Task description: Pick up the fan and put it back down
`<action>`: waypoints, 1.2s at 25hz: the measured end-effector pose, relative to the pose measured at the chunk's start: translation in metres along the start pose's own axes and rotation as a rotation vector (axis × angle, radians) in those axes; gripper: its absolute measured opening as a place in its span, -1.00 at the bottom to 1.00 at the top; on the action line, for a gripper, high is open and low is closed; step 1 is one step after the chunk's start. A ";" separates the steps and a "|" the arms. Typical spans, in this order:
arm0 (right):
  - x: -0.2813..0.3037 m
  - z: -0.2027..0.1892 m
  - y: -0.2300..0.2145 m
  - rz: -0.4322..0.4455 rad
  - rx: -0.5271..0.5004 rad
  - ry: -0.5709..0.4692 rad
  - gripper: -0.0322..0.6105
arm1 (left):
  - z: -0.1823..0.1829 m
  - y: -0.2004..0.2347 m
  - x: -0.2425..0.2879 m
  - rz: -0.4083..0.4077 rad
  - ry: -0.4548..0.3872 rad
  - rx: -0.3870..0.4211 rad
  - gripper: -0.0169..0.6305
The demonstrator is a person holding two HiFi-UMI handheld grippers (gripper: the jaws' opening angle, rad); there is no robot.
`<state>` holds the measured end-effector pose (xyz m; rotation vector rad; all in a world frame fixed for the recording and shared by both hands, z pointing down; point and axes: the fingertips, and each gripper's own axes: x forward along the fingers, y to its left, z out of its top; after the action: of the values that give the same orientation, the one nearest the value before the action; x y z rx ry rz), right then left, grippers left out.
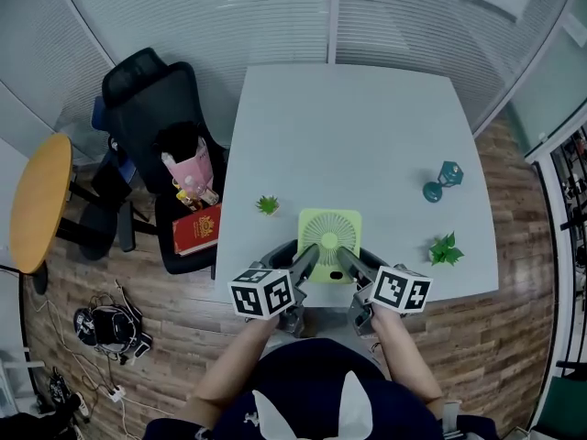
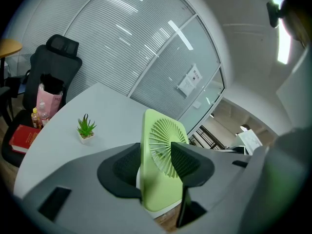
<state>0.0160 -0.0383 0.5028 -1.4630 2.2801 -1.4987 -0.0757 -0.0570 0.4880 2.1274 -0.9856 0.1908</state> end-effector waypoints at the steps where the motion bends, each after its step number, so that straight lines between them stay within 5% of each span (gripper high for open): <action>1: 0.003 -0.002 0.002 0.004 -0.002 0.007 -0.28 | 0.000 0.003 -0.002 0.007 -0.001 -0.003 -0.32; 30: 0.057 -0.042 -0.012 -0.002 0.006 0.214 -0.28 | -0.033 0.065 -0.006 0.136 0.057 -0.138 -0.31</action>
<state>-0.0282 -0.0514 0.5576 -1.3635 2.3859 -1.7381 -0.1205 -0.0568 0.5461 1.9211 -1.0795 0.2423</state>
